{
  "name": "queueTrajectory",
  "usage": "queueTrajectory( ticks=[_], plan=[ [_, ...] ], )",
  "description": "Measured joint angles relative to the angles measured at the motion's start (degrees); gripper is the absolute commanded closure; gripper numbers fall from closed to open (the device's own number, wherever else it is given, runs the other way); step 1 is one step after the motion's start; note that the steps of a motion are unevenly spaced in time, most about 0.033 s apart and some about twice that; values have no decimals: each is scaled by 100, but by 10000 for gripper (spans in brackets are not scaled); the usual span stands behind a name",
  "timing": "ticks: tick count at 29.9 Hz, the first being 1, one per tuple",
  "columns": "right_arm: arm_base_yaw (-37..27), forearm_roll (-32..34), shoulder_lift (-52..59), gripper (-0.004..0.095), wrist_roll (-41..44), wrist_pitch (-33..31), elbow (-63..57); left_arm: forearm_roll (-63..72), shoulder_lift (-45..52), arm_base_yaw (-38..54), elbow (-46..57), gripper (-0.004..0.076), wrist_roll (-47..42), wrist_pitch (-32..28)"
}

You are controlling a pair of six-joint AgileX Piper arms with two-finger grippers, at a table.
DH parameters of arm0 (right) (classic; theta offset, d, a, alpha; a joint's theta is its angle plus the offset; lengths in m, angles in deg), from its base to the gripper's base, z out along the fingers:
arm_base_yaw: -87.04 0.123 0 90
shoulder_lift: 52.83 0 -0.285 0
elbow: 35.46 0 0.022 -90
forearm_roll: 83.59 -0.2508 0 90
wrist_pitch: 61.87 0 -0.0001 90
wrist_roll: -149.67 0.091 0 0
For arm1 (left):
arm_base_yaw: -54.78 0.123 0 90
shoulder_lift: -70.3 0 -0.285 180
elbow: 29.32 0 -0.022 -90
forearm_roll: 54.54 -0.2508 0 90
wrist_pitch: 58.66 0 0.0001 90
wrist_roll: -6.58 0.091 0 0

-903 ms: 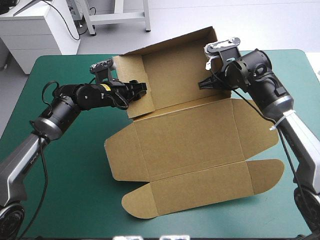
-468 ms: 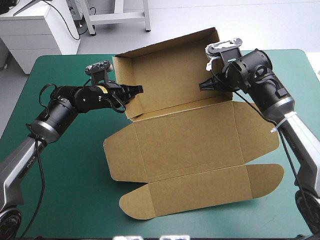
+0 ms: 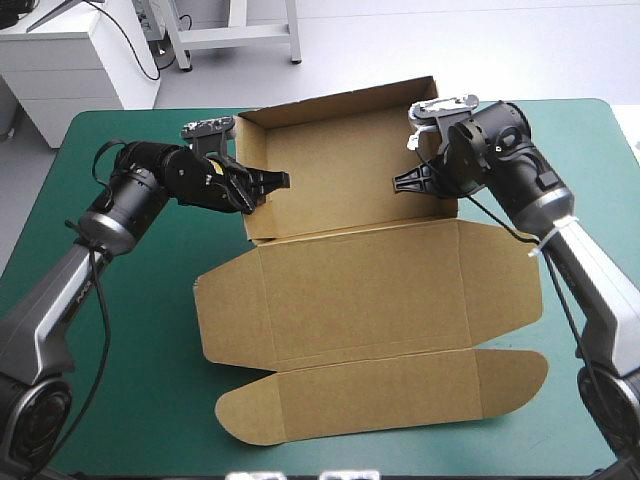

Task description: Fold the box

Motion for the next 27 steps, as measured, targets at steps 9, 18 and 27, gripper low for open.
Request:
queueTrajectory(
  ticks=[9, 18, 27],
  plan=[
    [-212, -478, -705, 922, -61, -39, -11, -1131, -1066, -470, -1053, 732, -531, 1183],
    [-699, -988, -788, 922, -459, -28, -642, -684, -1976, -522, -1477, 732, -614, 1553],
    [-778, -1296, -793, 922, -594, 489, -1357, -738, -2265, -558, -1507, 732, -581, 1674]
  ],
)
